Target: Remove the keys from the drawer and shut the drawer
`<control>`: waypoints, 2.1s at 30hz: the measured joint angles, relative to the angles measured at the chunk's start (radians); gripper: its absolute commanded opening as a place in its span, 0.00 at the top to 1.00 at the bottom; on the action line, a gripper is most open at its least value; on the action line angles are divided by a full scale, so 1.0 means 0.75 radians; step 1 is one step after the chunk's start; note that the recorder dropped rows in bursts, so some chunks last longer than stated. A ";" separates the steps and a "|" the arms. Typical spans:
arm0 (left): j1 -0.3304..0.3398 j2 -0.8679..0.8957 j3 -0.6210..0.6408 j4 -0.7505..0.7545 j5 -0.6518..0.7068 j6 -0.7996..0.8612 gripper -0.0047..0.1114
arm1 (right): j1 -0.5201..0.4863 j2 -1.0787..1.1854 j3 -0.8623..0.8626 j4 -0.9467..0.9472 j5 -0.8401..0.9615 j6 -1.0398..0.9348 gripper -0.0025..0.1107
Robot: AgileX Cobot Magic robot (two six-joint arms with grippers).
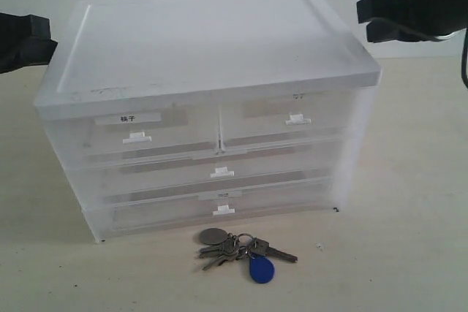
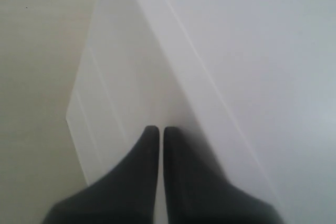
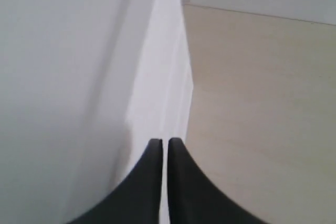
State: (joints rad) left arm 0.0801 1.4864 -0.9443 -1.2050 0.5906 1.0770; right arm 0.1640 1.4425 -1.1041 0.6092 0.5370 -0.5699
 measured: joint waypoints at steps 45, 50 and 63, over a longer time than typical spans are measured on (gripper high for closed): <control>-0.014 -0.294 -0.097 -0.012 0.072 -0.008 0.92 | 0.194 -0.433 0.001 -0.655 0.079 0.421 0.98; -0.014 -0.666 0.000 -0.132 0.075 0.038 0.92 | 0.194 -0.779 0.060 -0.620 0.032 0.424 0.98; -0.014 -1.734 0.596 -0.328 -0.534 0.184 0.92 | 0.194 -1.829 0.591 -0.578 -0.290 0.464 0.98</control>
State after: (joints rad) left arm 0.0698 0.1862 -0.4973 -1.4510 0.1898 1.2148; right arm 0.3098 0.0709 -0.6612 0.1761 0.3197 -0.2216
